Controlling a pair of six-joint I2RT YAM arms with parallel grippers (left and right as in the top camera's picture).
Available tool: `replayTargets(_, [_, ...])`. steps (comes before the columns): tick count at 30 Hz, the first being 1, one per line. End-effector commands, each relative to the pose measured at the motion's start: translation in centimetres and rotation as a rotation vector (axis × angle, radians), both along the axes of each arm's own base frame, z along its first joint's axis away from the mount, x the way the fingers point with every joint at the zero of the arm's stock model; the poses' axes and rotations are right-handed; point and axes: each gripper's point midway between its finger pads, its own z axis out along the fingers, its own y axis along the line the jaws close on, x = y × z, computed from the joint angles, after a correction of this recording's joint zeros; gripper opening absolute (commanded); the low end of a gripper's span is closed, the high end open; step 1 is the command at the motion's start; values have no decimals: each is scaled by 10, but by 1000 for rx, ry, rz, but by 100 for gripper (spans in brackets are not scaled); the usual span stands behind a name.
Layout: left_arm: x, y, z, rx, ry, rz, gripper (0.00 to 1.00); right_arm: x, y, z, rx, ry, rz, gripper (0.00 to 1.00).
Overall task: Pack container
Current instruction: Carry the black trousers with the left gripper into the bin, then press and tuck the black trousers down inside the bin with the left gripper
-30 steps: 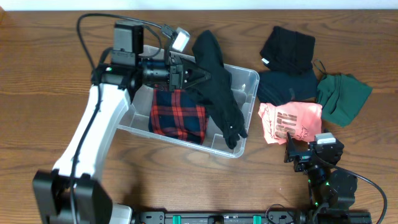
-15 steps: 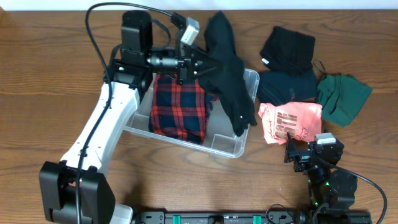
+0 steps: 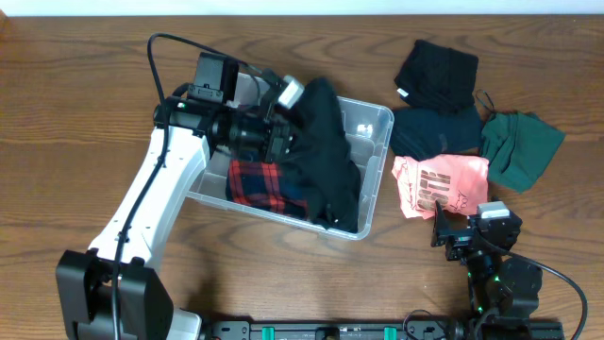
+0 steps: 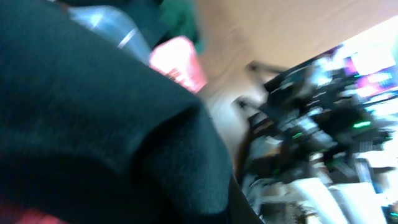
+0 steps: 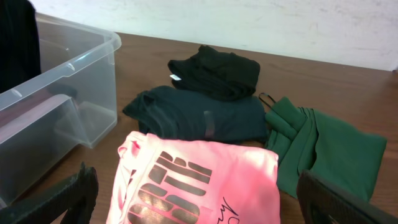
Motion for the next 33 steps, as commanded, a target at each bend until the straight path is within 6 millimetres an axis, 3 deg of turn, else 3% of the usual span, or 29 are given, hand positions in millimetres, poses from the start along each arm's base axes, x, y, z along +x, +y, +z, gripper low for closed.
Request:
replayTargets(1, [12,30,-35,290,-115,55,6,0,1,-1,6,1,1,99])
replayTargets(5, [18,64,-59,496,-57,162,7,0,1,-1,6,1,1,99])
replayTargets(10, [31,124,-79,750,32,407,17,0,1,-1,6,1,1,99])
replayTargets(12, [36,144,-82,814,56,499,42,0,1,-1,6,1,1,99])
replayTargets(13, [38,153,-83,842,61,535,70,0,1,-1,6,1,1,99])
replayTargets(16, [42,178,-84,929,71,637,98,0,1,-1,6,1,1,99])
replayTargets(19, [44,192,-80,981,71,704,98,0,1,-1,6,1,1,99])
replayTargets(23, [50,192,-61,956,37,746,98,0,1,-1,6,1,1,99])
replayTargets(26, [56,183,-37,872,-5,767,98,0,1,-1,6,1,1,99])
replayTargets(29, [56,159,-11,723,-43,731,98,0,1,-1,6,1,1,99])
replayTargets(33, [50,124,2,579,-49,637,98,0,1,-1,6,1,1,99])
